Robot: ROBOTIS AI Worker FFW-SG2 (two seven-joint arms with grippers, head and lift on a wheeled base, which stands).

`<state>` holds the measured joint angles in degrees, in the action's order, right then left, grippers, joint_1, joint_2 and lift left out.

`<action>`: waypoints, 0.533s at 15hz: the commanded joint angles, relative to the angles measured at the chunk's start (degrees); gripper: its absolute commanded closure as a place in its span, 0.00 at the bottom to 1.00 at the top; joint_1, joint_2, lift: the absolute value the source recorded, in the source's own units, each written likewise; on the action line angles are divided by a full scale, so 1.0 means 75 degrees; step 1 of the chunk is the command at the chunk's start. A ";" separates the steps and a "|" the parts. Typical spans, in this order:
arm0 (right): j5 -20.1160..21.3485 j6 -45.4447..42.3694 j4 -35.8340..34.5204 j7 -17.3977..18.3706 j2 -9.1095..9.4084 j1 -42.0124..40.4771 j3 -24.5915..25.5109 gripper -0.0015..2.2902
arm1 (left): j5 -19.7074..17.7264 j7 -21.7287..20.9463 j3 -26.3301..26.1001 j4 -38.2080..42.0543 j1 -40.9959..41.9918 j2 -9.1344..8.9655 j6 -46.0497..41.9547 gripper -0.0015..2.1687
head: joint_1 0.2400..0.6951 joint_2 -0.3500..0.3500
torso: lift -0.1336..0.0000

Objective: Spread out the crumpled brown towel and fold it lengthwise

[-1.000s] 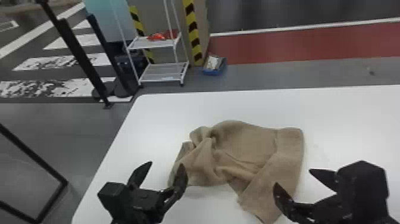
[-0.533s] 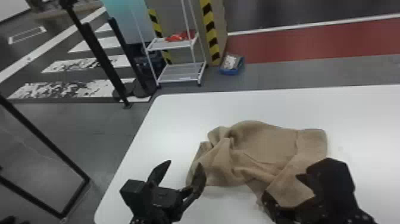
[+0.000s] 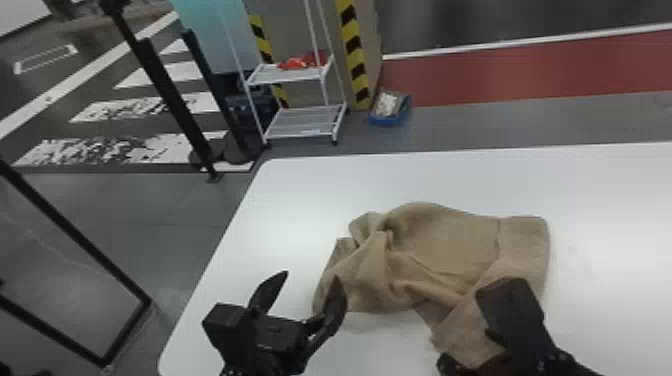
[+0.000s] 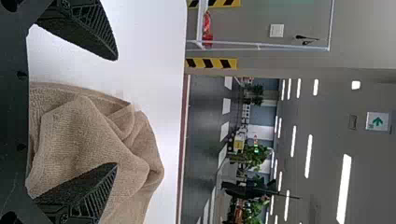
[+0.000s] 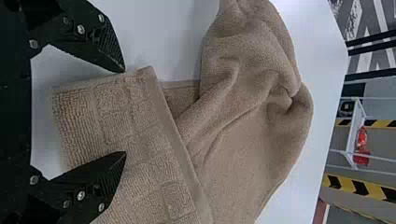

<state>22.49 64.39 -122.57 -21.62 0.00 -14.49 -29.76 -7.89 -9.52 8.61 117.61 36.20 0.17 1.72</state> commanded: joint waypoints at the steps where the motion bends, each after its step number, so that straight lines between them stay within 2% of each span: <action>1: 0.0001 -0.0012 0.0041 -0.0012 0.0007 0.0033 -0.0005 0.22 | -0.0003 0.0003 0.0001 -0.0002 -0.0010 -0.0043 0.0000 0.04 | 1.00 1.00 | 0.07; 4: 0.0001 -0.0012 -0.0029 -0.0012 0.0007 0.0033 0.0042 0.38 | -0.0003 0.0003 -0.0046 -0.0014 -0.0034 -0.0043 0.0000 0.04 | 1.00 1.00 | 0.07; 6: 0.0013 -0.0129 -0.0041 0.0000 0.0007 0.0010 0.0054 0.56 | -0.0003 0.0003 -0.0058 -0.0025 -0.0045 -0.0043 0.0000 0.04 | 1.00 1.00 | 0.07; 7: 0.0001 -0.0317 -0.0088 0.0024 0.0007 -0.0026 0.0112 0.61 | -0.0003 0.0003 -0.0058 -0.0025 -0.0057 -0.0043 0.0000 0.04 | 1.00 1.00 | 0.07; 8: -0.0058 -0.0879 -0.0170 0.0047 0.0007 -0.0131 0.0276 0.61 | -0.0014 0.0003 -0.0070 -0.0014 -0.0057 -0.0043 0.0000 0.04 | 1.00 1.00 | 0.07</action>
<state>22.46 62.03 -123.13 -21.39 0.00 -14.67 -28.89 -7.91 -9.49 8.18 117.47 35.81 0.18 1.72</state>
